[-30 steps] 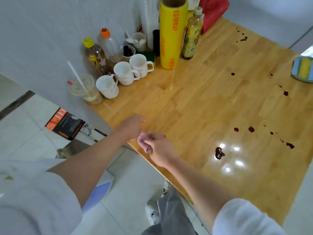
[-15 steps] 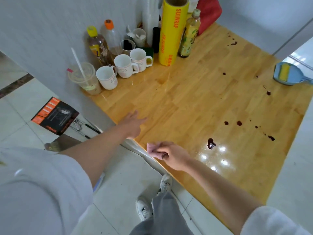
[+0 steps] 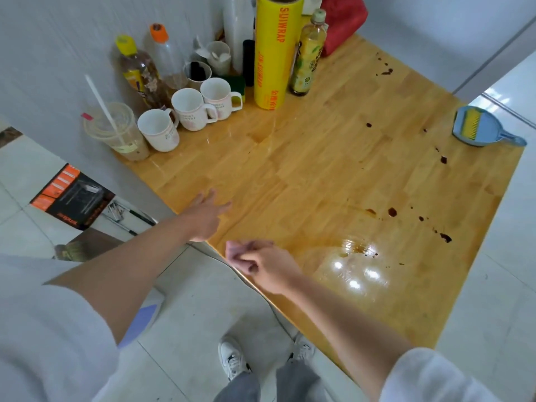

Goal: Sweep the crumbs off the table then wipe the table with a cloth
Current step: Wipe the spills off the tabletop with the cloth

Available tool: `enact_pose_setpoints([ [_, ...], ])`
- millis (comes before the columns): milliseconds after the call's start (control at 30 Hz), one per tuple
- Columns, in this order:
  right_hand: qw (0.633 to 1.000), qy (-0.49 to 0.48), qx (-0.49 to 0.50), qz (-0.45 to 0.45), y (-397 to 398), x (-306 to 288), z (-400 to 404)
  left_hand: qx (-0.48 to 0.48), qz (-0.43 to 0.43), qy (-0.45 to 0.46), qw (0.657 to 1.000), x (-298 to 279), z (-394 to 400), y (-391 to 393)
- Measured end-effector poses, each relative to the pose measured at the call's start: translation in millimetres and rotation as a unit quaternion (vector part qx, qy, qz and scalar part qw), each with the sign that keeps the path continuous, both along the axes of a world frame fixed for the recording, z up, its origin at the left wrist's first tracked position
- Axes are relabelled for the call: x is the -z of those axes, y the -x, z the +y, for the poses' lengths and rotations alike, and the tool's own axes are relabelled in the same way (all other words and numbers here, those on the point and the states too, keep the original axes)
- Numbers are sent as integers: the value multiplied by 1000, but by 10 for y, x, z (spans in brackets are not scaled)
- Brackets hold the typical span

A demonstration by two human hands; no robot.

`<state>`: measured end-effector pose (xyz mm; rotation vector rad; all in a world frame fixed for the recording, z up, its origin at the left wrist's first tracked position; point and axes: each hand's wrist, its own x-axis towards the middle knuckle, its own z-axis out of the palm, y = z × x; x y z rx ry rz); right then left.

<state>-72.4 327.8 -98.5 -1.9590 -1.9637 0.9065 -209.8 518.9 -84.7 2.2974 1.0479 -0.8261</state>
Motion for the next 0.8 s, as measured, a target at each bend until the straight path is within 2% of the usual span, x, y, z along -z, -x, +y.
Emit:
enact_pose_setpoints([
  [67, 995, 15, 101, 4, -667, -28, -201, -13, 1, 17, 1000, 2, 9, -2],
  [100, 978, 19, 210, -3, -1043, -92, -320, -16, 2, 21, 1000, 10, 5, -8],
  [133, 939, 17, 343, -17, -1369, -155, -427, -17, 3, 20, 1000, 11, 0, -18],
  [167, 881, 16, 472, -27, -1577, -200, -507, -19, 3, 18, 1000, 11, -1, -20],
  [200, 825, 13, 565, -23, -1644, -204, -535, -23, 2, 16, 1000, 7, 1, -19],
  [233, 808, -1, 587, -45, -1559, -183, -517, -26, 1, 16, 1000, 9, -14, -17],
  [267, 836, -22, 545, -61, -1358, -130, -443, -27, 2, 13, 1000, 6, -20, -14],
  [300, 888, -36, 456, -43, -1083, -84, -364, -26, 2, 6, 1000, -1, -23, -13],
  [333, 945, -34, 325, -17, -794, -26, -328, -26, 2, 2, 1000, -9, -22, -24],
  [367, 986, -17, 169, 0, -541, 30, -367, -29, 2, 2, 1000, -17, -18, -24],
  [400, 1000, 10, 25, 13, -400, 81, -479, -32, 2, 1, 999, -30, -20, -24],
  [433, 997, 23, -66, 23, -431, 111, -622, -38, 1, -3, 999, -42, -33, -37],
  [467, 996, 19, -78, 39, -607, 89, -755, -49, -4, -12, 999, -51, -56, -47],
  [500, 998, 0, -38, 48, -880, 71, -900, -65, -16, -26, 997, -54, -92, -69],
  [533, 997, -21, 55, 46, -1201, 15, -1039, -80, -35, -44, 995, -53, -150, -116],
  [567, 978, -44, 200, 35, -1552, -38, -1148, -88, -56, -64, 993, -54, -222, -185],
  [600, 929, -39, 368, 15, -1872, -99, -1224, -88, -75, -74, 991, -60, -301, -266],
  [633, 853, -9, 522, -4, -2115, -149, -1256, -88, -88, -73, 989, -70, -381, -369],
  [667, 780, 28, 625, -18, -2218, -133, -1242, -90, -96, -63, 989, -85, -464, -493],
  [700, 750, 39, 659, -37, -2129, -117, -1160, -94, -97, -53, 989, -100, -535, -627],
  [733, 781, 17, 622, -51, -1913, -95, -1026, -100, -94, -43, 990, -112, -590, -756],
  [800, 903, -40, 428, 4, -1258, -107, -796, -113, -78, -20, 990, -134, -662, -958],
])
